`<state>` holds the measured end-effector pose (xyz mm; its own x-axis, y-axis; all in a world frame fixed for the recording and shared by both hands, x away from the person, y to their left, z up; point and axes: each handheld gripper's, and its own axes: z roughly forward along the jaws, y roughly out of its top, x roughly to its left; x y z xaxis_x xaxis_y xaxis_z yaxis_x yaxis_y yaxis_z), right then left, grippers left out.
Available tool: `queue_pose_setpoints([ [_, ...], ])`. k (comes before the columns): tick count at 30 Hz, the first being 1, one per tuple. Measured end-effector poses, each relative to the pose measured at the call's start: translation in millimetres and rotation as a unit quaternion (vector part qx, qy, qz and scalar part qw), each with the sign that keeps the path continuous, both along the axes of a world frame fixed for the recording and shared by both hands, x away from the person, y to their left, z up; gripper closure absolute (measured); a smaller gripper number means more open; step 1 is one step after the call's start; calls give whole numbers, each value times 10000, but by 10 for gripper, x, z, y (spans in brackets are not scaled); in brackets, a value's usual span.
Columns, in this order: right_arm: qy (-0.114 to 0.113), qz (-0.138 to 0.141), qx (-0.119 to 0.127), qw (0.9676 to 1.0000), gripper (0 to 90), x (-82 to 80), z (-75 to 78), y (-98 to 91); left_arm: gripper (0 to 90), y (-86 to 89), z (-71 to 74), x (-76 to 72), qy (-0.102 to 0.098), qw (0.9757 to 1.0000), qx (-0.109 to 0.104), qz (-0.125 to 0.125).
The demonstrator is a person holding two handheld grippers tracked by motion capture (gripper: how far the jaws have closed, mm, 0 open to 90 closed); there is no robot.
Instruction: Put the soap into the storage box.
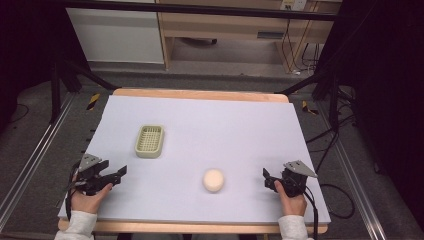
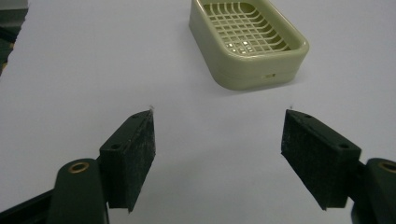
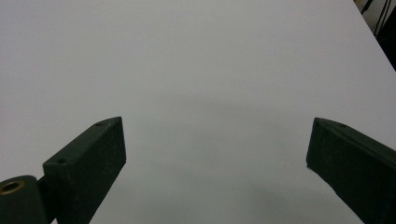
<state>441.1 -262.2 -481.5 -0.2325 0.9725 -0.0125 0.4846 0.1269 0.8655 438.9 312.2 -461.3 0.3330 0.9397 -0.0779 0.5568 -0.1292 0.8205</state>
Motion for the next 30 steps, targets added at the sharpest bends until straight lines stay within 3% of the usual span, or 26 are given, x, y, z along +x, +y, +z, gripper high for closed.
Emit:
queue_pose_setpoints([
  [24, 41, 110, -13, 9999, 52, -11, 0, 27, 270, -171, 73, -47, -135, 9995, 137, -265],
  [30, 51, 100, -28, 9999, 51, -9, -1, 26, 265, -241, 72, -49, -92, 9990, 192, -401],
])
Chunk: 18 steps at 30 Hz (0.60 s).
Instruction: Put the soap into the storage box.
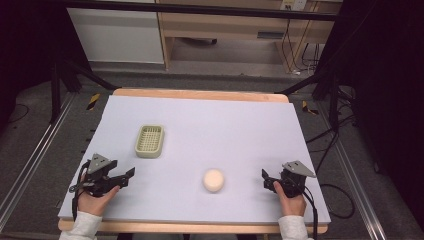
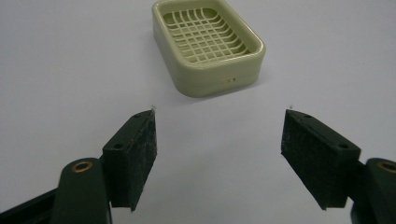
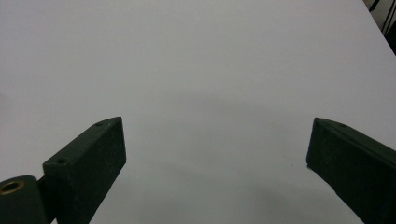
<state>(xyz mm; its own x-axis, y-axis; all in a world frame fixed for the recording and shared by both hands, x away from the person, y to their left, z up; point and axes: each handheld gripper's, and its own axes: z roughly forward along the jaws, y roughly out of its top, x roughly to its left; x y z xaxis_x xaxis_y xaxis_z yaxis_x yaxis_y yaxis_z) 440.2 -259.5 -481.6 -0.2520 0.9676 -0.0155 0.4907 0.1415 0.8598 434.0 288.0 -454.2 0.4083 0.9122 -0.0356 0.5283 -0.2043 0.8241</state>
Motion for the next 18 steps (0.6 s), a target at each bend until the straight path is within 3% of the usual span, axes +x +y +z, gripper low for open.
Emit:
queue_pose_setpoints([
  [18, 26, 41, -54, 10000, 52, 3, -3, 23, 245, -261, -1, -25, 12, 9994, 79, -346],
])
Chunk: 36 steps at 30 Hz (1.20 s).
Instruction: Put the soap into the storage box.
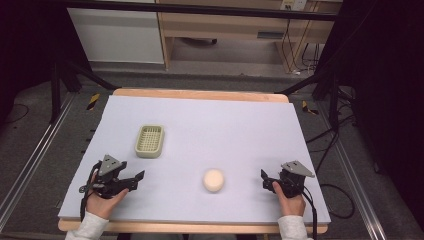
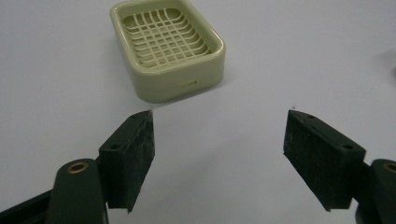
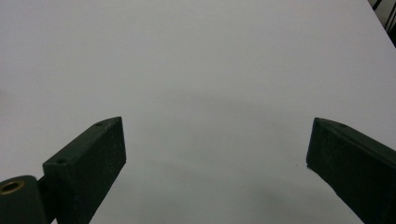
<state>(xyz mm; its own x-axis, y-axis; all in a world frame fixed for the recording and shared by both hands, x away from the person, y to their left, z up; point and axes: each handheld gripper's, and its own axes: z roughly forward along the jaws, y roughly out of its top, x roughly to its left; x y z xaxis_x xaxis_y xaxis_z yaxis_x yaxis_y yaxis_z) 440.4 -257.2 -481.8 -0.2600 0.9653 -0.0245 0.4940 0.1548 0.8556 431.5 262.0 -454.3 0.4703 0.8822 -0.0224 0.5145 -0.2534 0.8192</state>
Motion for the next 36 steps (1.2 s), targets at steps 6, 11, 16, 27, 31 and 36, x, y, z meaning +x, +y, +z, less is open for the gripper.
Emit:
queue_pose_setpoints([
  [6, 28, 9, 11, 10000, 52, 1, -5, 10, 239, -125, -8, -5, 13, 9999, 13, -136],
  [11, 32, 19, 0, 10000, 52, 4, -7, 10, 235, -200, -13, -7, 24, 9997, 23, -224],
  [16, 26, 24, 4, 10000, 52, 3, -7, 12, 233, -300, -12, -2, 20, 9995, 20, -326],
  [27, 27, 38, 18, 10000, 50, 8, -5, 37, 234, -462, 18, -33, -5, 9987, 43, -510],
  [31, 32, 50, 16, 10000, 50, 9, -3, 41, 233, -538, 54, -24, -26, 9981, 58, -606],
  [36, 24, 55, 21, 10000, 50, 8, -1, 45, 232, -629, 95, -10, -42, 9975, 58, -703],
])
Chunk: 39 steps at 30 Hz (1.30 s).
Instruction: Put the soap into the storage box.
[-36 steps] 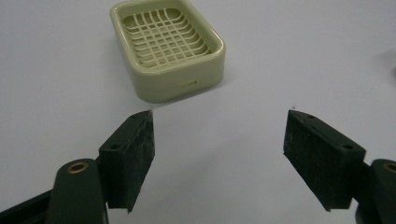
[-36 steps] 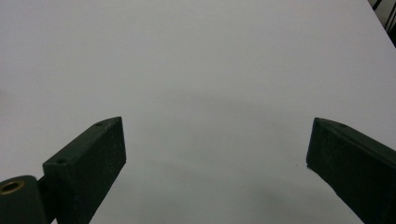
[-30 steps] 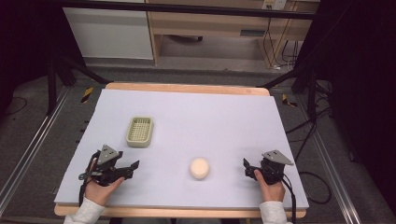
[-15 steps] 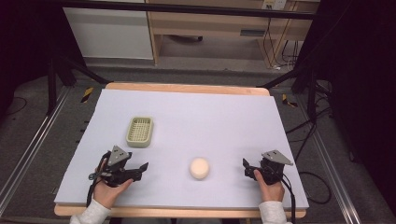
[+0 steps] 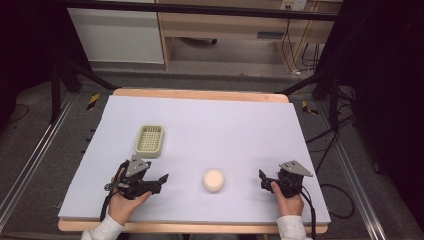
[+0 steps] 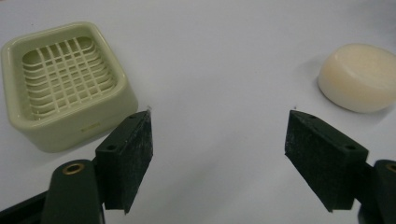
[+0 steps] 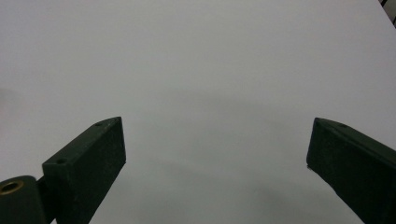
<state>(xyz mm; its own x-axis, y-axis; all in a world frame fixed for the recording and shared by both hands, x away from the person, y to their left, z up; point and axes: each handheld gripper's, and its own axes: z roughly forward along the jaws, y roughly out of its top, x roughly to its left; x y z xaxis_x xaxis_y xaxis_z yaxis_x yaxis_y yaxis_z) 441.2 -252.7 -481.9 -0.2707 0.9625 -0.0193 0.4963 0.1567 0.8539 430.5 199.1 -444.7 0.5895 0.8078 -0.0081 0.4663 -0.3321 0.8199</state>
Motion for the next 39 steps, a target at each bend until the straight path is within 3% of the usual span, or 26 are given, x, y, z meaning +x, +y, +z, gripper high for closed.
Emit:
queue_pose_setpoints([
  [12, 8, 9, 37, 10000, 50, 3, 4, 10, 239, -196, 78, 47, -42, 9998, -55, -183],
  [39, 1, 45, 47, 10000, 49, 25, 21, 49, 250, -578, 110, 118, 25, 9986, -134, -516],
])
